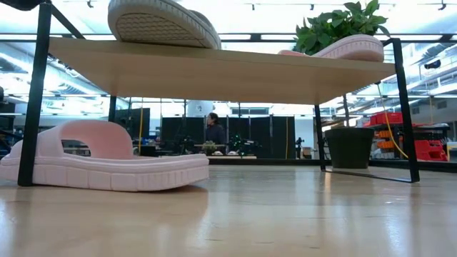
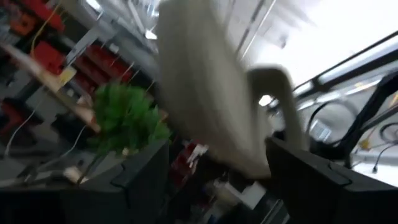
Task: Pick and place slides into the shelf
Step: Put the gray slide on the shelf
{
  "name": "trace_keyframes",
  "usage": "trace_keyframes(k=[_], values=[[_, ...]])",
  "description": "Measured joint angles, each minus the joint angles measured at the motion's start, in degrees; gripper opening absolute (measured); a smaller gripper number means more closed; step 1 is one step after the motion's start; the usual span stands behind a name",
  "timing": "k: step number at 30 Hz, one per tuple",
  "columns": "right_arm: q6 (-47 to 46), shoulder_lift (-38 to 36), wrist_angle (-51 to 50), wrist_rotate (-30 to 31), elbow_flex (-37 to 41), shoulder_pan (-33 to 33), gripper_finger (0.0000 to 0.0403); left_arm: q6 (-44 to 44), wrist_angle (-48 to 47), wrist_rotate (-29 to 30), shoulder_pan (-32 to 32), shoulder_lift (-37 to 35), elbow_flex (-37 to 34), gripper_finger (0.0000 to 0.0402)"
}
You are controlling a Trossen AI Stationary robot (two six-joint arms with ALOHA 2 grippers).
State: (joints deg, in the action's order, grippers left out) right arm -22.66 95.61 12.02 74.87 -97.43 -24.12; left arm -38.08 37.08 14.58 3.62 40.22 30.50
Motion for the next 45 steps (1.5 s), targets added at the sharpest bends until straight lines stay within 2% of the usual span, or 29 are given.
trace_keyframes(k=[5,12,24,28,31,35,40,42,45], values=[[0.35,-0.02,0.12,0.12,0.00,0.02,0.0020,0.78,6.71,-0.65,0.41,0.29,0.00,0.0274],[-1.22,0.30,-0.03,-0.81,0.00,0.02,0.0020,-0.11,7.32,-0.63,0.46,0.29,0.00,0.0272],[-6.93,0.33,-1.91,-9.08,0.00,2.49,0.0020,-0.36,8.61,1.94,0.46,0.36,0.00,0.0229],[-12.25,0.33,-6.12,-14.32,0.00,3.54,0.0020,0.60,9.98,3.82,0.47,0.34,0.00,0.0202],[-15.87,0.33,-9.28,-14.84,0.00,3.72,0.0020,1.45,10.38,4.01,1.05,0.34,0.00,0.0176],[-16.59,0.33,-9.72,-15.85,0.00,3.79,0.0020,1.24,10.93,3.94,1.78,0.34,0.00,0.0139],[-16.32,0.31,-9.88,-20.94,-0.02,4.20,0.0021,0.97,11.20,3.61,3.46,0.21,0.00,0.0073],[-15.78,0.28,-10.68,-22.24,-0.04,4.06,0.0040,0.45,11.16,2.59,4.39,0.12,0.00,0.0056],[-12.16,0.06,-11.89,-23.69,-0.04,2.74,0.0084,-1.71,10.27,-1.03,6.13,-0.14,-0.01,0.0056]])
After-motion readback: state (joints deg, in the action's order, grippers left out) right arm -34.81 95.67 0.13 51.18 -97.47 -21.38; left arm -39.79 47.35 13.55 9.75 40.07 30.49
